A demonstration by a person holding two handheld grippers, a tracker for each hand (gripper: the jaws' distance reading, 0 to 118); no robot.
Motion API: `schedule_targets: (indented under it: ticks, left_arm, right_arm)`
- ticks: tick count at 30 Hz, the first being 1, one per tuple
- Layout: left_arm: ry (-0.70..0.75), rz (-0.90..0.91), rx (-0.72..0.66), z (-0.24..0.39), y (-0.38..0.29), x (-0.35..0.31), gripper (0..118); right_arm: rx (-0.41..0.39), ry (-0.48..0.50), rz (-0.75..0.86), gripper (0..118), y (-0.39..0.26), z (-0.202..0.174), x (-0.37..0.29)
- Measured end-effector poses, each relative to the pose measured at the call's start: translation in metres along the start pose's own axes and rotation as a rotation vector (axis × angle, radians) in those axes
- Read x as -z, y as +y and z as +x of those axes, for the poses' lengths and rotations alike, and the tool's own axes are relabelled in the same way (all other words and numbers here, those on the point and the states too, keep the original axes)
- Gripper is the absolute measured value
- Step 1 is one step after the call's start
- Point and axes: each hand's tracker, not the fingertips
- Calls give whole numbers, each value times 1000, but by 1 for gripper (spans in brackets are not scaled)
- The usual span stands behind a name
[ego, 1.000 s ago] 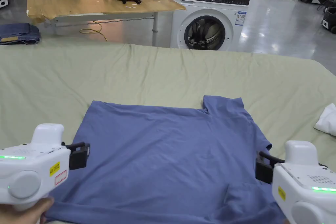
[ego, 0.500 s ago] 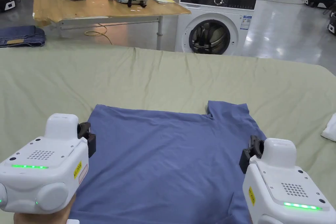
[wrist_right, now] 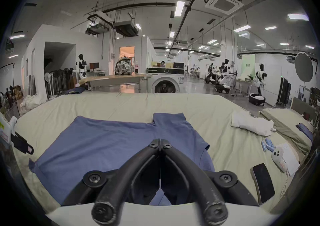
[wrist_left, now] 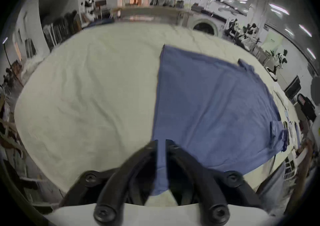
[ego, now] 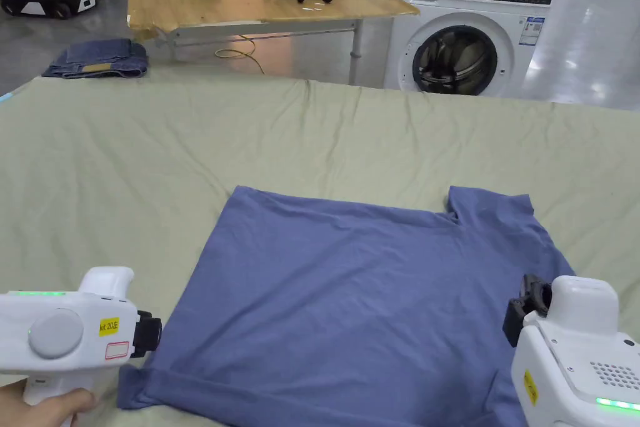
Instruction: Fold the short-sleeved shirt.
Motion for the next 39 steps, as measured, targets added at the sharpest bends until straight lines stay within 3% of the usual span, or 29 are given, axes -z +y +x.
schedule_targets:
  ticks: [2, 4, 7, 10, 12, 16, 24, 32, 33, 35, 36, 39]
  left_arm:
    - [59, -40, -15, 7, -9, 0, 51]
    - [65, -62, -38, 2, -14, 8, 71]
    - [105, -151, -52, 9, -27, 16, 71]
    - [149, -108, 36, 20, -34, 21, 71]
    - [179, -109, 70, 28, -34, 19, 60]
    - [123, -108, 122, 44, -34, 19, 3]
    - [66, -94, 103, 33, -33, 13, 0]
    - [55, -91, 98, 30, -33, 15, 0]
    - [56, -90, 97, 31, -34, 16, 0]
    - [57, -90, 98, 31, -34, 16, 0]
    - [57, -89, 97, 31, -34, 16, 0]
    - [58, -91, 97, 30, -33, 16, 0]
  right_arm:
    - [-10, 5, -37, 0, -3, 1, 3]
    - [-22, 12, -86, 0, -7, 3, 5]
    - [-34, 15, -127, 0, -15, 5, 7]
    - [-42, 10, -154, 0, -22, 8, 6]
    - [-41, 12, -177, 0, -26, 10, 5]
    - [-43, 6, -201, 0, -31, 12, 2]
    - [-35, -2, -248, 0, -32, 31, -8]
    - [-102, -35, -536, 0, -30, 77, -12]
    - [-104, -36, -553, 7, -33, 83, -12]
    - [-127, -61, -610, 48, -39, 91, -10]
    - [-118, -70, -631, 62, -46, 98, -8]
    - [-92, -102, -686, 65, -60, 109, -2]
